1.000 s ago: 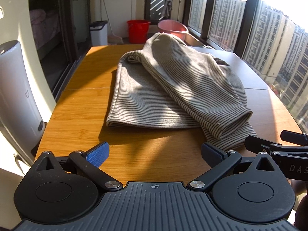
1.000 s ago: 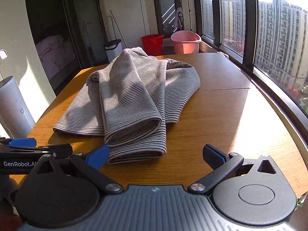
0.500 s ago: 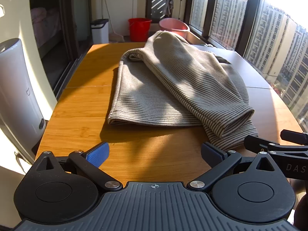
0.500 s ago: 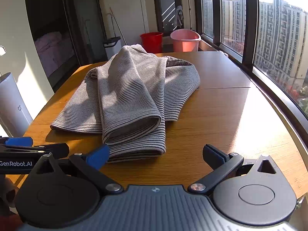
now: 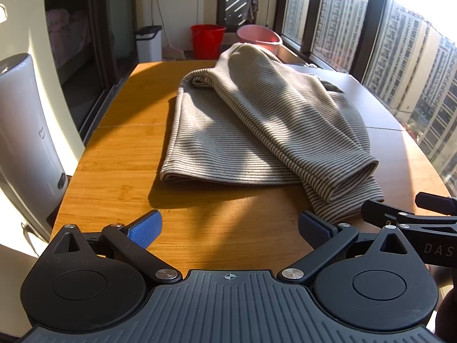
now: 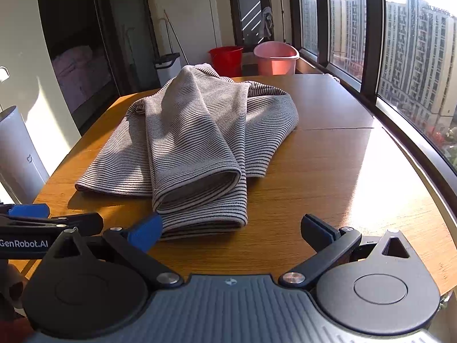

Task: Fold clothes
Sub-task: 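Approach the bunched striped sweater with both grippers open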

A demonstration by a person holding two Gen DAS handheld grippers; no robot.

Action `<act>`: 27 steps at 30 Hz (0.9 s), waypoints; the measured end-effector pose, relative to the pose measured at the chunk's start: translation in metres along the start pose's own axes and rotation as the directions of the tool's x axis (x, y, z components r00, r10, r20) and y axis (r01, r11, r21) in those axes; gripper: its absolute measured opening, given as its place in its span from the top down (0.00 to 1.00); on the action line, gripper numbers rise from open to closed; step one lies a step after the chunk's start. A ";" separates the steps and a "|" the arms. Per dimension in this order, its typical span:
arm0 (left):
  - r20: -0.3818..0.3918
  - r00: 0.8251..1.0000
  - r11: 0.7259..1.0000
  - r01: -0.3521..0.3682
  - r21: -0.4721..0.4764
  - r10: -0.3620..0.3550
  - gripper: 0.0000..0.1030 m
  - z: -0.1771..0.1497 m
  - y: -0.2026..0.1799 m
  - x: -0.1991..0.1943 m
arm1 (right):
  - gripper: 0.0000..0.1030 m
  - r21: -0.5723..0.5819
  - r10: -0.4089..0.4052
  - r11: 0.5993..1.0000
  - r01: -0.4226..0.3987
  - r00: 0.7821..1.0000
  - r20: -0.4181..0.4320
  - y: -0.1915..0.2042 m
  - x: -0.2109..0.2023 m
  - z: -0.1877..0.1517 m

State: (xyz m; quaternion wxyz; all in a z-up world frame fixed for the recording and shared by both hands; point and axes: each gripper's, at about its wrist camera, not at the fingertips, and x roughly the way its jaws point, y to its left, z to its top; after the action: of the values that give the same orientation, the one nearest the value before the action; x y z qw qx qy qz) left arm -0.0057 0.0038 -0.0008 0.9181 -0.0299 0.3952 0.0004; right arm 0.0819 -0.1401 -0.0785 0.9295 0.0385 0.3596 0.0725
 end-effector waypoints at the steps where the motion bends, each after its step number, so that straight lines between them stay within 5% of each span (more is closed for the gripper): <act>1: 0.000 1.000 1.000 0.000 -0.001 0.000 0.00 0.000 0.000 0.000 | 0.00 -0.001 -0.001 1.000 0.001 1.000 0.000 0.000 0.000 0.000; 27: -0.037 0.999 1.000 0.000 -0.018 -0.001 0.00 0.001 0.006 0.009 | 0.00 0.018 -0.009 1.000 0.009 1.000 -0.020 -0.001 0.008 -0.003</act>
State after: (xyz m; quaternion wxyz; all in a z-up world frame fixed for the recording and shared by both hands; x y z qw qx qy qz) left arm 0.0012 0.0092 -0.0074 0.9104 -0.0383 0.4119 0.0030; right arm 0.0857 -0.1396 -0.0865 0.9259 0.0445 0.3695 0.0656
